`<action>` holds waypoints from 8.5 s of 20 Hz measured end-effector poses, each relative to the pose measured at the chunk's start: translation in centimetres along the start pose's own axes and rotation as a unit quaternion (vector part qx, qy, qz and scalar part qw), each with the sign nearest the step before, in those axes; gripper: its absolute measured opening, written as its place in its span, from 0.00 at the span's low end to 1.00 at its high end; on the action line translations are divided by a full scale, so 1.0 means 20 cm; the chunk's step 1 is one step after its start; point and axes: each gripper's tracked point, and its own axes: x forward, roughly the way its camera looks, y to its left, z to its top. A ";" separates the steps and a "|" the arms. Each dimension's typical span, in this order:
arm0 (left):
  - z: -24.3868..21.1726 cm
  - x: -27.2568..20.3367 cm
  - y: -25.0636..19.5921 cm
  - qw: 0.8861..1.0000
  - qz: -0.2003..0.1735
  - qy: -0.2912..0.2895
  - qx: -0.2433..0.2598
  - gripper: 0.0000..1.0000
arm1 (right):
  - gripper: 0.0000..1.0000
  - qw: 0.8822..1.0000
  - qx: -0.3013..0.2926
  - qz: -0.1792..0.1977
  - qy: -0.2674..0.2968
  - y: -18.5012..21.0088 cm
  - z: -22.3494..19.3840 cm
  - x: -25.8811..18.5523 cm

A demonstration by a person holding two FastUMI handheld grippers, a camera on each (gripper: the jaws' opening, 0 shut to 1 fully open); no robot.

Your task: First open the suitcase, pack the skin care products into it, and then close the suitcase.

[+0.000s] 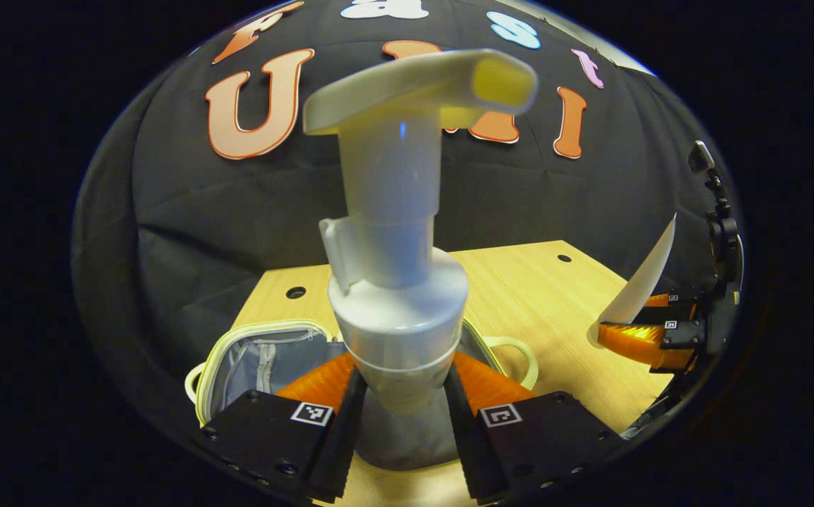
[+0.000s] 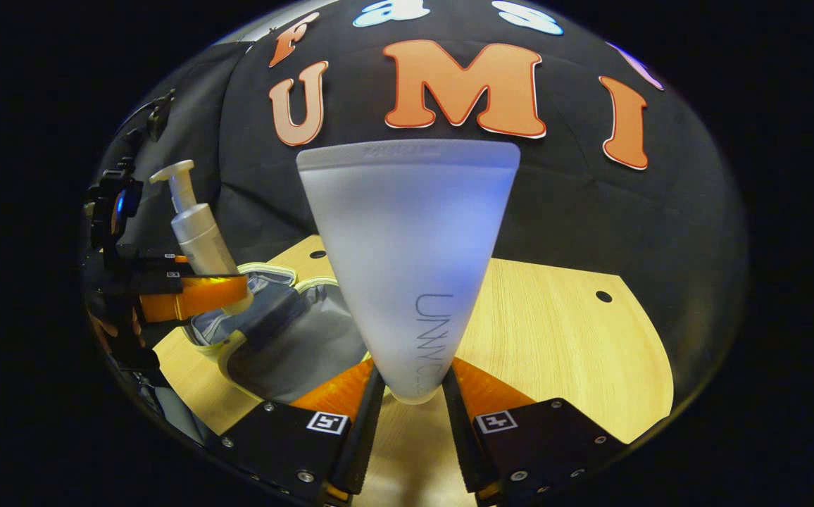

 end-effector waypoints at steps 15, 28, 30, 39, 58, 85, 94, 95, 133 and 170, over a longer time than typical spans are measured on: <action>-0.52 0.22 0.04 0.977 -0.044 0.204 -0.041 0.61 | 0.52 0.995 0.054 0.062 0.064 0.43 -0.11 0.14; -0.78 0.52 0.01 0.924 0.047 0.375 -0.058 0.61 | 0.52 0.981 0.087 0.119 0.124 0.45 -0.22 0.28; -0.80 0.55 0.01 0.921 0.055 0.380 -0.062 0.63 | 0.52 0.979 0.091 0.124 0.133 0.45 -0.24 0.30; -0.61 0.31 0.07 0.939 0.028 0.320 -0.119 0.83 | 0.52 0.968 0.093 0.144 0.184 0.54 -0.31 0.37; -0.53 -0.45 1.51 0.901 0.335 0.154 -0.230 0.87 | 0.52 0.900 0.209 0.055 0.379 0.68 -0.58 0.58; -0.89 0.18 1.78 0.789 0.139 0.137 -0.583 0.46 | 0.94 0.977 0.182 -0.071 0.084 0.10 0.01 0.12; -0.63 0.07 1.79 0.881 0.124 0.090 -0.448 0.05 | 0.95 0.977 0.180 -0.106 0.033 -0.05 0.11 -0.02; -0.60 0.06 1.78 0.887 0.123 0.080 -0.438 0.05 | 0.95 0.978 0.176 -0.107 0.019 -0.07 0.15 -0.03; 0.58 -0.20 -0.05 0.992 -0.065 -0.016 -0.109 0.01 | 0.95 0.990 0.105 -0.067 -0.060 -0.47 0.20 -0.07; 0.86 -0.12 -0.86 0.979 0.061 -0.196 0.004 0.99 | 0.95 0.972 0.032 -0.068 -0.223 -0.83 0.57 -0.42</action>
